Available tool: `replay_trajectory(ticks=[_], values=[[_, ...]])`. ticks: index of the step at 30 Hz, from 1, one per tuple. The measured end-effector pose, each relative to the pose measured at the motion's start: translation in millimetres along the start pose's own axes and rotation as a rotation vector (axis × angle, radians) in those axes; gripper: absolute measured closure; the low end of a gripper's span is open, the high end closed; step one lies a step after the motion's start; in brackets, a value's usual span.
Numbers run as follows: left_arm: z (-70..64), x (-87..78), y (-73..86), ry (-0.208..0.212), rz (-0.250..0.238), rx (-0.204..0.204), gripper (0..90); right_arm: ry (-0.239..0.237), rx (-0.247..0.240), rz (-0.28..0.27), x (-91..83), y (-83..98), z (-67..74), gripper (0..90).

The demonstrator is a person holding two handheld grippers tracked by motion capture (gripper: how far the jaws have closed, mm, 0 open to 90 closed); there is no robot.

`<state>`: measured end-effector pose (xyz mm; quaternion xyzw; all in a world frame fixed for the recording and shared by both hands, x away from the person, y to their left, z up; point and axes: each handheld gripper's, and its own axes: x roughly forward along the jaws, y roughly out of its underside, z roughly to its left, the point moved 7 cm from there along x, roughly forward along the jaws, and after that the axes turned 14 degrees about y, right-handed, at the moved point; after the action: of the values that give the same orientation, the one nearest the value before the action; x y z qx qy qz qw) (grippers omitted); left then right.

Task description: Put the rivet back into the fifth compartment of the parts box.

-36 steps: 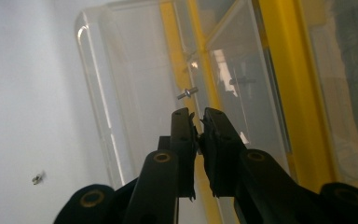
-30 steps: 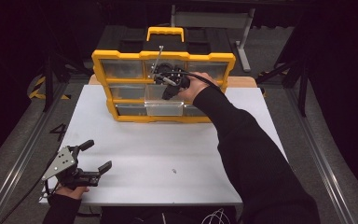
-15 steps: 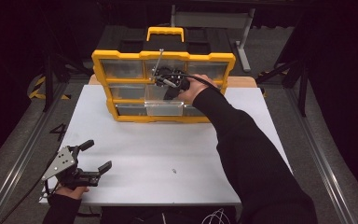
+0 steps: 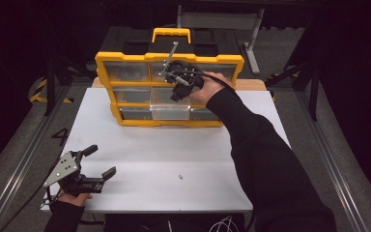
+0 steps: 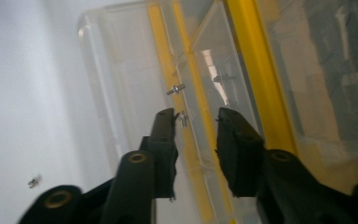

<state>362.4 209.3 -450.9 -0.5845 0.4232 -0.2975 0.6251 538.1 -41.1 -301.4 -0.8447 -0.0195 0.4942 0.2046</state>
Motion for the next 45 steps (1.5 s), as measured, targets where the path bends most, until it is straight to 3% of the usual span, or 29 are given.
replay_trajectory(ticks=[6, 8, 12, 20, 28, 45], values=[[0.3, 0.2, 0.5, 0.0, 0.004, -0.001, 2.1, 0.017, 0.014, -0.046, -26.8, 5.3, 4.7, 50.6], [0.3, 0.4, 0.4, 0.0, 0.003, 0.002, 2.1, 0.006, 0.009, -0.06, -34.8, 8.1, 12.2, 40.3], [0.4, 0.7, 0.6, 0.0, 0.004, 0.001, 2.1, -0.002, -0.027, -0.061, -43.0, 14.8, 28.2, 29.3], [-0.2, 1.0, 0.7, 0.001, 0.008, -0.001, 2.1, -0.023, -0.086, -0.088, -53.1, 25.4, 62.2, 23.6], [0.1, 0.0, 0.6, -0.005, 0.002, -0.004, 2.0, -0.042, -0.133, -0.096, -44.4, 33.6, 89.1, 21.6], [-1.5, -4.0, 1.0, -0.014, -0.002, -0.004, 2.0, -0.115, -0.195, -0.041, 9.4, 60.6, 140.2, 21.0]])
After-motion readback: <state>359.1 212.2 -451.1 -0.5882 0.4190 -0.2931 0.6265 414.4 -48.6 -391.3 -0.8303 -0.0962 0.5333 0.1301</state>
